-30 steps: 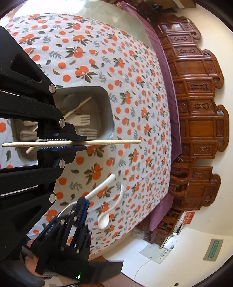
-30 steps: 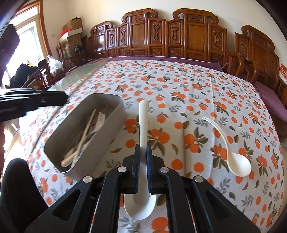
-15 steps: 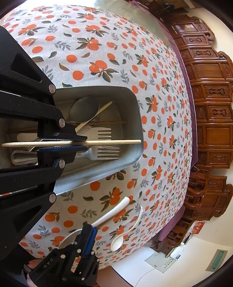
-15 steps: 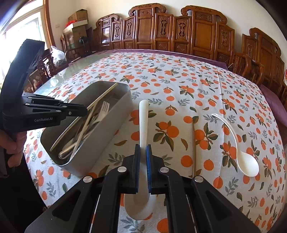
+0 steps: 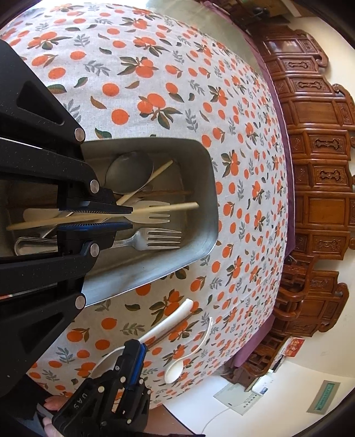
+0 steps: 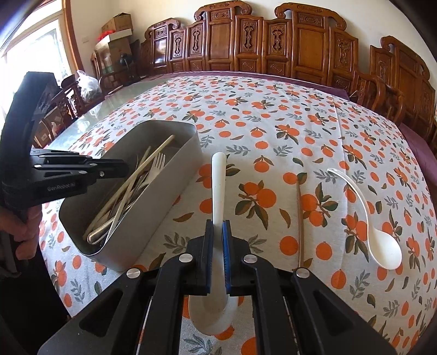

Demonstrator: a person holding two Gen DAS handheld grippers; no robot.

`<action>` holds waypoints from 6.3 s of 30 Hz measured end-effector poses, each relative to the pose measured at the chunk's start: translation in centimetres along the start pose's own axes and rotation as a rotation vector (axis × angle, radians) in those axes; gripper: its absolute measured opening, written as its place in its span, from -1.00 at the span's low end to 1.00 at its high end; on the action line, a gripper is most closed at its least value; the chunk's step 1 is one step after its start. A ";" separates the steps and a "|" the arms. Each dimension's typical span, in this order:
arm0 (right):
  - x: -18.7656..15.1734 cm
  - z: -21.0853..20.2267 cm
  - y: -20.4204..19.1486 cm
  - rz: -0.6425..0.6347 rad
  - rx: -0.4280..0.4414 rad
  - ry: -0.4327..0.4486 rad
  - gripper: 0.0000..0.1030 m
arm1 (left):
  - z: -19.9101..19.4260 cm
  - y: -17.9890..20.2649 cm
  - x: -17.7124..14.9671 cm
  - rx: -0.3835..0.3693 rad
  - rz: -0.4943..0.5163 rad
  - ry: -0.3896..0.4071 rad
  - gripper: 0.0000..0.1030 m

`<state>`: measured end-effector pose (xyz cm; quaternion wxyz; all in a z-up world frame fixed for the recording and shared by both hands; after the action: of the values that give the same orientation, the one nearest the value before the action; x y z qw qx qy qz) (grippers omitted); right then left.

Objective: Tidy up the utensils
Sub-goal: 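Carry the chopstick into the tray and release it with the left tool, then lower the white plastic spoon into the tray and open the right tool, then grasp another white plastic spoon from the table with the right tool, then grasp a wooden chopstick with the left tool while the right tool carries the white spoon, then lower the wooden chopstick into the tray and open the left tool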

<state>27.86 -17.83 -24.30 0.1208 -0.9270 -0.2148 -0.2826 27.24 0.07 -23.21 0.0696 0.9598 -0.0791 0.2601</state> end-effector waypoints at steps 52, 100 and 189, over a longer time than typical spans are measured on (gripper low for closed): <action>6.7 5.2 -9.8 0.076 0.139 -0.028 -0.80 | -6.3 -8.4 1.5 0.069 -0.104 0.168 0.15; 0.9 2.9 18.5 0.017 -0.113 -0.138 -0.42 | -3.6 8.5 0.6 -0.047 0.019 0.113 0.15; 1.0 -3.8 3.4 -0.028 -0.069 -0.065 -0.87 | -2.3 2.1 0.3 0.023 0.053 0.002 -0.92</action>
<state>28.44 -21.83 -20.99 0.0778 -0.9362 -0.2216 -0.2613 25.94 -1.56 -20.89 0.0519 0.9579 -0.1015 0.2634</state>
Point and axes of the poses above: each gripper's, at about its wrist camera, not at the fingertips, and z roughly the way its jaws point, y to its right, x to its top, the point moved 4 cm from there along z, roughly the way its jaws point, and after that the axes turned 4 degrees about -y, right-handed, at the moved point
